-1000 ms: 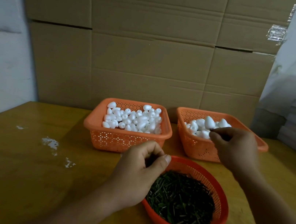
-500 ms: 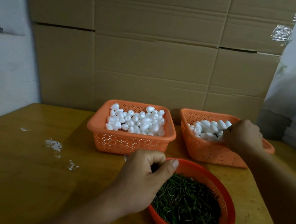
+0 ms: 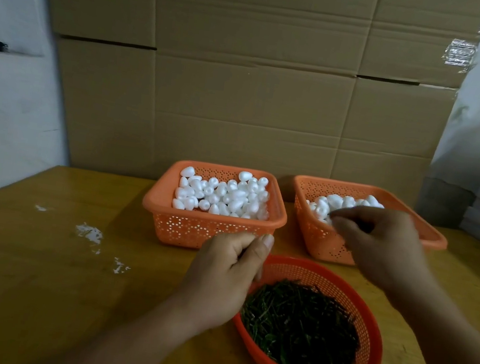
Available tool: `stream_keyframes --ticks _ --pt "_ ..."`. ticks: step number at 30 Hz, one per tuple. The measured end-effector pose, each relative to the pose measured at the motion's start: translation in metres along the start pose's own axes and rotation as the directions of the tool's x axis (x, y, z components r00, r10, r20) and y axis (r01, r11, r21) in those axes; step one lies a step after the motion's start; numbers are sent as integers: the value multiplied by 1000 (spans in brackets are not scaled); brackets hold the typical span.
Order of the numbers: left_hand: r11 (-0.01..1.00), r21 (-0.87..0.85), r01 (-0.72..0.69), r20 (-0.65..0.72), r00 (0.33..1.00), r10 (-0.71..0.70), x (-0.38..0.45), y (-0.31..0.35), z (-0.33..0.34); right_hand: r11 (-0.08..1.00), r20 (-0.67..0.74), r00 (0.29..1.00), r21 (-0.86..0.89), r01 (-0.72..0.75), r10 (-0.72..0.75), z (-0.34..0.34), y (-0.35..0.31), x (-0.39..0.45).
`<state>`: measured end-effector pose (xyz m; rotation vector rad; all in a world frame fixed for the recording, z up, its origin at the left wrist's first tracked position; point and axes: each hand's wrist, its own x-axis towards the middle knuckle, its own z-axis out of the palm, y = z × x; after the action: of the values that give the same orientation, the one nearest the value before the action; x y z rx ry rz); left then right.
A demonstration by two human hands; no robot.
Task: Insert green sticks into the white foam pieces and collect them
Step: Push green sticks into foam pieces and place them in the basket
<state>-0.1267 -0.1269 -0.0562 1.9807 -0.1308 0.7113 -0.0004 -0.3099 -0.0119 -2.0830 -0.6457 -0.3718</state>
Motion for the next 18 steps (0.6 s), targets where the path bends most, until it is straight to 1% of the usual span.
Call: stream_keyframes --ticks 2,4,8,10,12,14,16,18 --pt "1000 1 18 -43 999 -18 3 1 -5 999 164 986 16 37 -39 6 -10 -22" --pt "999 13 45 -99 994 -44 12 -2 -11 998 260 963 5 70 -69 14 -13 -37" --pt "985 91 147 -192 973 -127 51 -16 -25 985 333 936 -91 149 -111 24 -13 -50" --pt "966 143 217 -201 962 -186 76 -22 -30 980 368 923 -108 165 -114 25 -13 -52" --pt "942 202 268 -184 955 -233 102 -29 -31 979 381 917 -112 170 -116 25 -12 -53" --pt "905 310 290 -135 956 -260 128 -35 -29 977 382 916 -114 180 -124 25 -11 -53" --pt "853 444 273 -36 957 -287 150 -40 -25 976 379 916 -113 189 -133 25 -10 -54" --pt "785 577 225 86 939 -332 167 -47 -20 971 370 918 -127 200 -141 25 -9 -54"
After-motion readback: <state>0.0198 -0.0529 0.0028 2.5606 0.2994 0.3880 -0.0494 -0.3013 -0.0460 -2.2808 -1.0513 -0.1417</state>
